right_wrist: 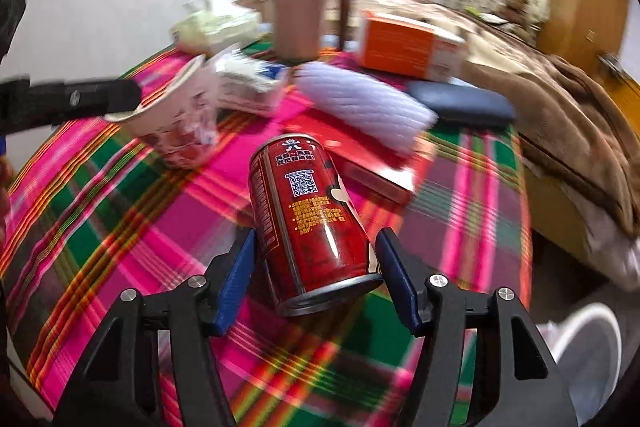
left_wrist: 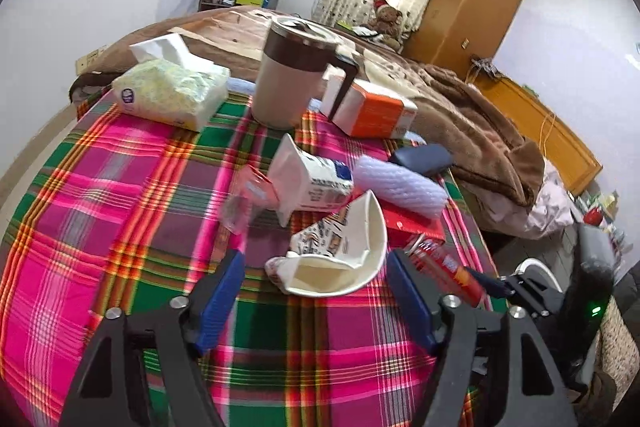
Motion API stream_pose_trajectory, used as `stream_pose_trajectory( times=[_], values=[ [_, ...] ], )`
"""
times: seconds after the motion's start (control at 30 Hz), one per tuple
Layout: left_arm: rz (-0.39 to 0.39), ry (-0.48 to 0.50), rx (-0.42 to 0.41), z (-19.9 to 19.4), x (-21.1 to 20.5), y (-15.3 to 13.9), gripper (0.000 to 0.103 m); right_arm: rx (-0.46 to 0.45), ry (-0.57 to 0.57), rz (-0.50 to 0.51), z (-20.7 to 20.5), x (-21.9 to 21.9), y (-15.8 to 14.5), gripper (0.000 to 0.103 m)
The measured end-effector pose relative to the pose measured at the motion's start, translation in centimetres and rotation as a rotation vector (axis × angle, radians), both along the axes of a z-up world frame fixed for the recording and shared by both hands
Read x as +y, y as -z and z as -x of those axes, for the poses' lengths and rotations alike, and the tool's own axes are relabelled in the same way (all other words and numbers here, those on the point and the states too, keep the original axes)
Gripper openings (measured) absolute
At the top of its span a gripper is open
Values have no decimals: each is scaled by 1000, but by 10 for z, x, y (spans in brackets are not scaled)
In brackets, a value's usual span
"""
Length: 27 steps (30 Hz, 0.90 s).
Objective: Collect trash
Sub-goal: 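Grasp the red can with the right gripper while the left grasps the white paper cup, then carry the can and paper cup over the bin and open both grippers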
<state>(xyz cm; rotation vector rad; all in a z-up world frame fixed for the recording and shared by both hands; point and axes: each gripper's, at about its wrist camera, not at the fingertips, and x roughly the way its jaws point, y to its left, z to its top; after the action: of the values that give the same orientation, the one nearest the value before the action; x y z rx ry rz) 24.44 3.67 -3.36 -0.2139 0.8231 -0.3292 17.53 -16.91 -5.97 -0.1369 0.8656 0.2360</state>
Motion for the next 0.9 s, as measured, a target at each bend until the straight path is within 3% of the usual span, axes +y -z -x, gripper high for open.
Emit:
stream_pose_trajectory(
  times=[0.2, 0.4, 0.53, 0.57, 0.6, 0.63, 0.9],
  values=[
    [-70, -20, 17, -8, -17, 13, 77, 0, 67, -42, 11, -11, 3, 62],
    [-222, -63, -26, -14, -34, 20, 77, -8, 97, -43, 13, -10, 3, 62],
    [-198, -68, -39, -14, -33, 20, 76, -10, 104, -54, 14, -13, 3, 62],
    [-198, -67, -40, -15, -33, 21, 72, -10, 109, -61, 14, -14, 3, 62],
    [-198, -68, -39, -14, -33, 21, 59, -10, 112, -67, 14, -15, 3, 62],
    [-199, -66, -33, -15, -33, 22, 54, -10, 115, -71, 14, -15, 3, 62],
    [-160, -68, -48, -8, -28, 18, 52, -15, 125, -94, 16, -18, 3, 62]
  ],
)
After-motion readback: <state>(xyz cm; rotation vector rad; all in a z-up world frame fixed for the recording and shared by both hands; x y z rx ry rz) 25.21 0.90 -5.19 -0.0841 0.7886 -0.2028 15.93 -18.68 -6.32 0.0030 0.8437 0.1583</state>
